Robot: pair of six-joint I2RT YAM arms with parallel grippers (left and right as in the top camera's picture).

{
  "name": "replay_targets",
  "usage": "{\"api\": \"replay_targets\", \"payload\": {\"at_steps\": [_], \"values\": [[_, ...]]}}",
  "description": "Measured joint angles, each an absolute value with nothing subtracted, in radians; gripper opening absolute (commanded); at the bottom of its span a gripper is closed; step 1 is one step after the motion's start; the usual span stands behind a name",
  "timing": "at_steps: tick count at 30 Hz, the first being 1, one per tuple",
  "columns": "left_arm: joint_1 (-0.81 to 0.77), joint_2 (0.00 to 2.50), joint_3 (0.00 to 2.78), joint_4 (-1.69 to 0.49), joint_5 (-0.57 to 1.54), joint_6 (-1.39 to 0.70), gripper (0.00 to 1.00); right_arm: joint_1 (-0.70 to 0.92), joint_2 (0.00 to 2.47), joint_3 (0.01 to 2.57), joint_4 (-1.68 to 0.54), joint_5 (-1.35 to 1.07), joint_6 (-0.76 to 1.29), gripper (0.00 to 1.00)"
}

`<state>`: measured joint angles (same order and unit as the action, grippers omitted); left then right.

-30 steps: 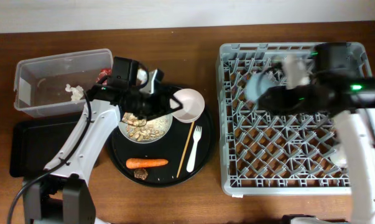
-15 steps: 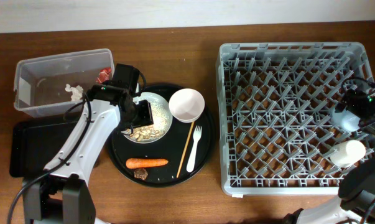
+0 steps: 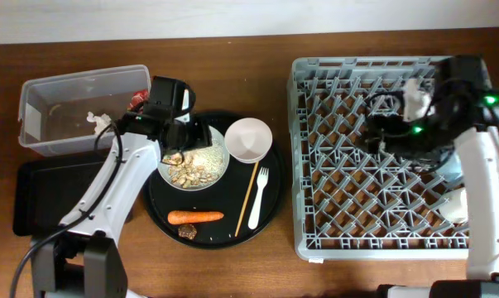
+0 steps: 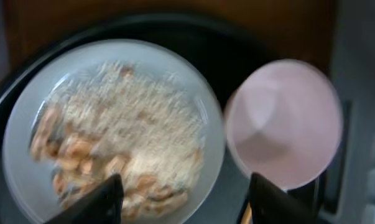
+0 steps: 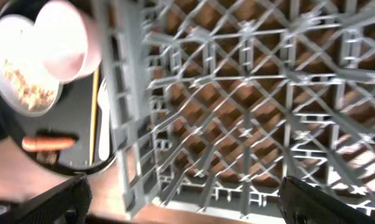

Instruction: Sort waste into correct bins and load items into the dishwasher rack

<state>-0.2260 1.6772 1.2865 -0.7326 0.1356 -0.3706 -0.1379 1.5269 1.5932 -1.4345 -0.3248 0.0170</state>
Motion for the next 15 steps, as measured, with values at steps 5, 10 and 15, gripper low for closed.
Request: {"api": "replay_targets", "payload": {"at_steps": [5,10,15], "values": [[-0.320,1.845,1.287,-0.431,0.159,-0.371,0.62,-0.088,1.527,1.593,-1.465,-0.323,0.014,0.99],[-0.340,1.979,1.287,-0.353,0.160,-0.371,0.06,-0.088,1.527,1.593,-1.472,-0.295,0.014,0.99],[-0.339,1.979,1.287,-0.353,0.169,-0.367,0.00,-0.088,1.527,1.593,-1.472,-0.289,0.014,0.99]]}}
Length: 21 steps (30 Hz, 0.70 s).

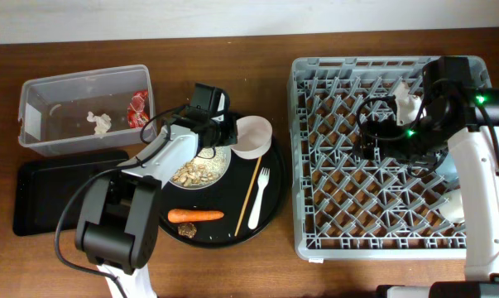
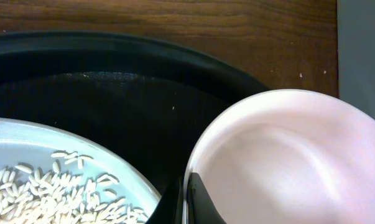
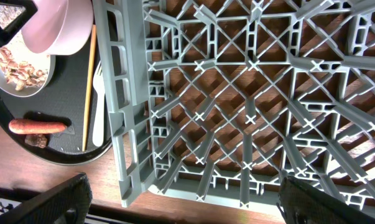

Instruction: Sort waste into correct bins and load items into the dishwasher rack

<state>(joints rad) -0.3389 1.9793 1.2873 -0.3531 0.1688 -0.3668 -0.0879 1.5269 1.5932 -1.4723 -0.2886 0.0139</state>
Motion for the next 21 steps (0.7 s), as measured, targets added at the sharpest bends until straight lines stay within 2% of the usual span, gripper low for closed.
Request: {"api": "replay_targets", "payload": {"at_steps": [5,6,9,11,13,17,18,19,20,21], "values": [[-0.319,1.896,1.287,-0.408,0.203,-0.361,0.01,-0.088,1.527,1.593,-1.474,-0.245,0.014,1.00],[-0.318,1.811,1.287,-0.434,0.204,-0.360,0.00,-0.088,1.527,1.593,-1.474,-0.244,0.014,0.97],[-0.357,1.624,1.289,-0.489,0.205,-0.359,0.01,-0.073,1.527,1.593,-1.473,-0.355,-0.006,0.80],[-0.457,1.597,1.291,-0.566,0.211,-0.359,0.01,-0.011,1.527,1.593,-1.466,-0.399,0.002,0.76],[-0.507,1.597,1.290,-0.591,0.212,-0.359,0.01,0.065,1.527,1.593,-1.449,-0.415,0.037,0.68],[-0.555,1.551,1.290,-0.595,0.213,-0.359,0.00,0.204,1.545,1.593,-1.369,-0.420,0.164,0.57],[-0.556,1.536,1.290,-0.595,0.213,-0.359,0.00,0.231,1.564,1.593,-1.367,-0.416,0.189,0.51],[-0.556,1.529,1.290,-0.595,0.213,-0.359,0.01,0.253,1.583,1.593,-1.365,-0.392,0.214,0.30],[-0.556,1.526,1.290,-0.595,0.213,-0.359,0.01,0.271,1.603,1.593,-1.364,-0.375,0.240,0.14],[-0.557,1.525,1.290,-0.595,0.214,-0.359,0.00,0.275,1.612,1.593,-1.361,-0.368,0.253,0.07]]}}
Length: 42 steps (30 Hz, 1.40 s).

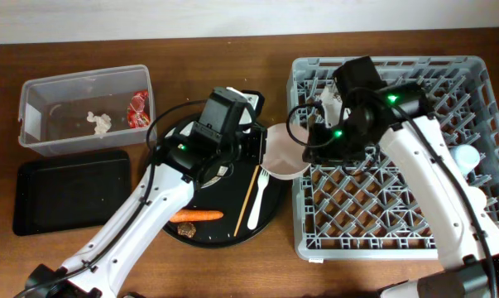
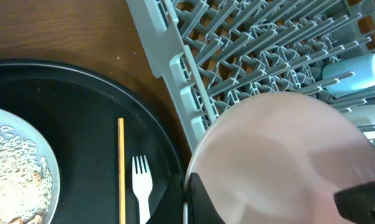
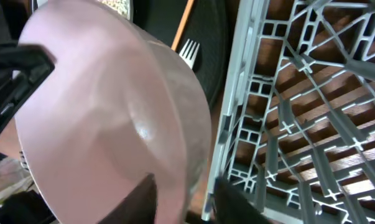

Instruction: Sort waste into correct bins and load items into the dishwasher rack

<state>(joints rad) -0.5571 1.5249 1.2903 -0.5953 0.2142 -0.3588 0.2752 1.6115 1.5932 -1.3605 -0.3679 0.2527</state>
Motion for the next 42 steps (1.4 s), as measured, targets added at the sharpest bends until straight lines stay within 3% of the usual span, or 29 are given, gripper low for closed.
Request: {"api": "replay_targets", "payload": {"at_steps": [2,3,4,5,7,10,13,16,19,22,32,35,38,39,41,42], "values": [[-0.562,1.520,1.290,-0.595,0.217,-0.359,0.00,0.275,1.616,1.593,-1.359,-0.320,0.301,0.04],[-0.564,1.513,1.290,-0.595,0.218,-0.359,0.06,0.276,1.623,1.593,-1.359,-0.302,0.315,0.04],[-0.565,1.509,1.290,-0.595,0.221,-0.359,0.22,0.276,1.623,1.593,-1.358,-0.296,0.316,0.04],[-0.565,1.509,1.290,-0.595,0.229,-0.358,0.31,0.276,1.623,1.593,-1.357,-0.271,0.317,0.04],[-0.552,1.487,1.290,-0.595,0.236,-0.342,0.37,0.271,1.623,1.593,-1.357,-0.199,0.310,0.04],[-0.387,1.360,1.293,-0.723,0.215,-0.318,0.38,0.148,1.618,1.650,-1.349,0.191,0.303,0.04],[-0.247,1.314,1.294,-0.810,0.205,-0.313,0.37,0.060,1.602,1.690,-1.140,0.493,0.297,0.04],[-0.222,1.314,1.294,-0.813,0.206,-0.313,0.37,-0.086,1.658,1.696,-0.947,0.816,0.290,0.04],[-0.222,1.315,1.293,-0.813,0.206,-0.313,0.37,-0.159,1.884,1.703,-0.867,1.073,0.287,0.04],[-0.222,1.315,1.293,-0.814,0.206,-0.313,0.37,-0.176,2.091,1.700,-0.852,1.201,0.291,0.04],[-0.222,1.315,1.293,-0.813,0.206,-0.313,0.37,-0.095,2.105,1.734,-1.126,1.054,0.437,0.05],[-0.222,1.315,1.293,-0.812,0.206,-0.313,0.37,-0.096,2.107,1.731,-1.235,0.868,0.432,0.17],[-0.222,1.315,1.293,-0.812,0.206,-0.313,0.37,-0.087,2.128,1.705,-1.299,0.645,0.411,0.66],[-0.222,1.315,1.293,-0.812,0.205,-0.313,0.37,-0.088,2.109,1.704,-1.314,0.635,0.410,0.78],[-0.222,1.316,1.293,-0.813,0.205,-0.313,0.37,-0.043,1.986,1.702,-1.314,0.562,0.406,0.96],[-0.222,1.316,1.293,-0.813,0.206,-0.313,0.37,-0.022,1.907,1.702,-1.316,0.523,0.404,0.99]]}}
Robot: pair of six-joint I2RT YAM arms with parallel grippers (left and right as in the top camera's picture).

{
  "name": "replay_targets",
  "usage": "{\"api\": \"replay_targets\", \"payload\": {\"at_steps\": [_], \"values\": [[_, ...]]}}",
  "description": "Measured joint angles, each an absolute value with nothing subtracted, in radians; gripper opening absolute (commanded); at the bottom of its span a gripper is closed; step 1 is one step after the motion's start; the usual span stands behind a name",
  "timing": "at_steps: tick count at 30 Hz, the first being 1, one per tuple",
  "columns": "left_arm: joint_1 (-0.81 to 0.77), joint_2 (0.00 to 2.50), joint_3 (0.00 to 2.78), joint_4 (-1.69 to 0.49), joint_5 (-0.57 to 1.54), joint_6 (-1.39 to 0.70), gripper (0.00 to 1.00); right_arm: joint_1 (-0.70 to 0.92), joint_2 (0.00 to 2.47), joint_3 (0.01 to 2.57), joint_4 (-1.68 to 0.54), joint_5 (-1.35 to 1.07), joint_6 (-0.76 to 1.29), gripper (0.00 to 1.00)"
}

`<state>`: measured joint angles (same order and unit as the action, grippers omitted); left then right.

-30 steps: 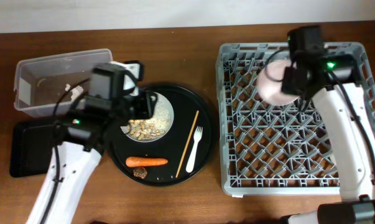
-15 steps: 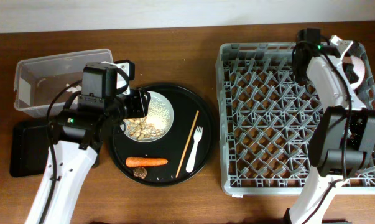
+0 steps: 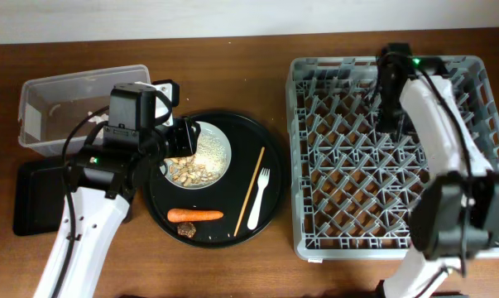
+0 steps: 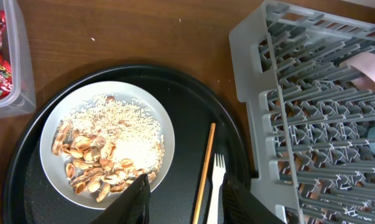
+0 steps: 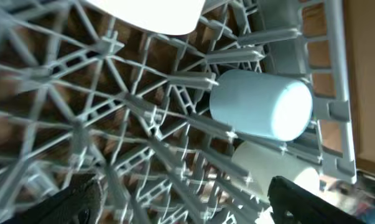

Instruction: Sort waste into correct bins and load items into the dishwasher rack

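A white plate (image 3: 201,159) of rice and nut shells lies on the black round tray (image 3: 232,228) with a carrot (image 3: 195,216), a chopstick (image 3: 255,192) and a white fork (image 3: 261,197). My left gripper (image 4: 184,202) hangs open over the plate's right edge and holds nothing. The pink bowl (image 4: 369,67) stands on edge among the tines at the back of the grey dishwasher rack (image 3: 315,240). In the right wrist view the bowl's rim (image 5: 150,12) shows at the top. My right gripper (image 5: 187,199) is open above the rack.
A clear bin (image 3: 42,99) at the back left holds a red wrapper. A black rectangular tray (image 3: 34,199) lies in front of it. A light blue cup (image 5: 262,102) and a white cup (image 5: 280,165) lie in the rack's right side.
The pink bowl was held by both grippers at the rack's left edge; now it stands in the rack. Both grippers are open. The left one is back over the plate.
My left gripper was open above the plate and bowl on the tray. Then it was shut on the bowl's rim. Then the bowl was at the rack's left edge with my right gripper on it too. Now it sits in the rack, let go.
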<state>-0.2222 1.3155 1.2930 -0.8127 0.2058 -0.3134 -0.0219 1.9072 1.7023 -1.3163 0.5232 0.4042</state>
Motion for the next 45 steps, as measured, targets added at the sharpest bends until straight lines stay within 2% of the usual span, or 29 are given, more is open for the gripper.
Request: {"api": "replay_targets", "payload": {"at_steps": [3,5,9,11,14,15,18,19,21,27,29,31,36,43,44,45], "values": [[-0.222,1.316,1.293,-0.820,0.206,-0.311,0.49,-0.090,1.670,1.702,-1.359,0.376,0.395,0.99],[-0.222,1.316,1.293,-0.854,0.205,-0.307,0.50,-0.159,1.517,1.705,-1.424,0.126,0.270,0.99],[-0.222,1.316,1.292,-0.967,0.168,-0.307,0.51,-0.115,1.523,1.697,-1.536,-0.106,0.139,0.99],[-0.222,1.324,1.292,-1.011,0.152,-0.307,0.51,-0.040,1.523,1.697,-1.544,-0.152,0.126,0.99],[-0.222,1.383,1.292,-1.065,0.102,-0.307,0.52,0.203,1.533,1.696,-1.533,-0.237,0.155,0.99],[-0.222,1.390,1.292,-1.075,0.089,-0.306,0.58,0.276,1.544,1.695,-1.508,-0.240,0.184,0.99],[-0.200,1.392,1.292,-1.153,-0.014,-0.337,0.64,0.522,1.658,1.694,-1.403,-0.246,0.332,0.99],[-0.134,1.392,1.292,-1.180,-0.039,-0.353,0.64,0.602,1.739,1.692,-1.374,-0.242,0.390,1.00],[-0.061,1.392,1.292,-1.194,-0.054,-0.364,0.64,0.673,1.864,1.688,-1.322,-0.178,0.519,0.87],[-0.048,1.392,1.292,-1.204,-0.060,-0.364,0.64,0.698,2.122,1.684,-1.222,-0.086,0.681,0.79],[-0.048,1.392,1.292,-1.205,-0.060,-0.364,0.64,0.698,2.143,1.684,-1.196,-0.087,0.712,0.70],[-0.048,1.392,1.292,-1.205,-0.060,-0.364,0.64,0.698,2.144,1.684,-1.176,-0.091,0.760,0.65],[-0.048,1.392,1.292,-1.205,-0.060,-0.364,0.64,0.721,2.147,1.623,-1.020,-0.104,0.893,0.64],[-0.048,1.392,1.292,-1.205,-0.060,-0.364,0.64,0.757,2.147,1.575,-0.965,-0.071,1.018,0.64],[-0.048,1.392,1.292,-1.205,-0.060,-0.364,0.64,0.758,2.144,1.548,-0.937,-0.068,1.029,0.53],[-0.048,1.392,1.292,-1.205,-0.060,-0.364,0.64,0.759,2.135,1.533,-0.924,-0.067,1.033,0.38]]}}
